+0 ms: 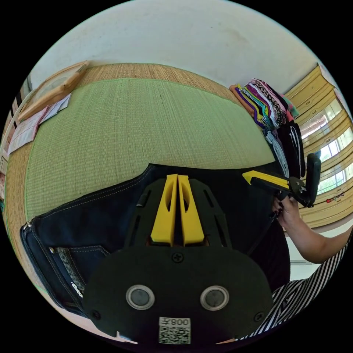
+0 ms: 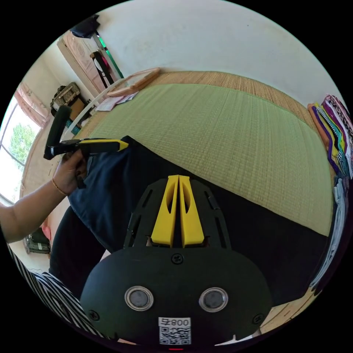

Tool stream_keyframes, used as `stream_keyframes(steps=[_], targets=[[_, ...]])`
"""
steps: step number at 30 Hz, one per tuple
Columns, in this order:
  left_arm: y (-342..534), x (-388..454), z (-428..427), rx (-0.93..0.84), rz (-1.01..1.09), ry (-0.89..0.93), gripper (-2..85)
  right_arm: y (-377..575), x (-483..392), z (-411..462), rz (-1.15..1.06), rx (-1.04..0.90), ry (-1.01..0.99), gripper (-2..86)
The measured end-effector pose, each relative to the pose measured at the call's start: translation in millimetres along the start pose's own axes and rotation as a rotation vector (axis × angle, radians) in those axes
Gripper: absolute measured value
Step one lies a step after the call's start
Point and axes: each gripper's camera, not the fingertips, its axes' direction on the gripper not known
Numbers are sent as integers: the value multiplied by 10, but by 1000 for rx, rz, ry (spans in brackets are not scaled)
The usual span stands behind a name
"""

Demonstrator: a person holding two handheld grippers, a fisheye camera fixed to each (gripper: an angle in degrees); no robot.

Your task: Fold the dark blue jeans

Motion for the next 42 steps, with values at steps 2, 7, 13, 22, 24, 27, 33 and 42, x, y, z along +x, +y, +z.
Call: stream_keyframes(steps=[2, 7, 13, 22, 24, 27, 33, 42], targets=[[89, 75, -28, -20, -17, 14, 0, 48, 201, -16, 51, -21, -60, 0], [409, 262, -261, 6, -56, 4, 0, 224, 260, -521, 29, -3, -82, 0], [849, 580, -392, -4, -118, -73, 0, 962, 93, -1100, -66, -44, -186, 1], [597, 1250, -306, -35, -63, -18, 6, 1760, 565, -1639, 80, -47, -235, 4], [419, 1508, -270, -15, 11, 50, 12, 1931, 759, -1887, 121, -4, -217, 6], [32, 2038, -46, -39, 152, 219, 33, 2381, 1294, -2377, 277, 121, -188, 17], [-844, 3531, 640, -160, 484, 385, 72, 3640, 2553, -3389, 679, 364, -53, 70], [-1954, 5498, 1610, -298, 706, 411, 95, 4777, 3633, -4162, 914, 431, 109, 95]])
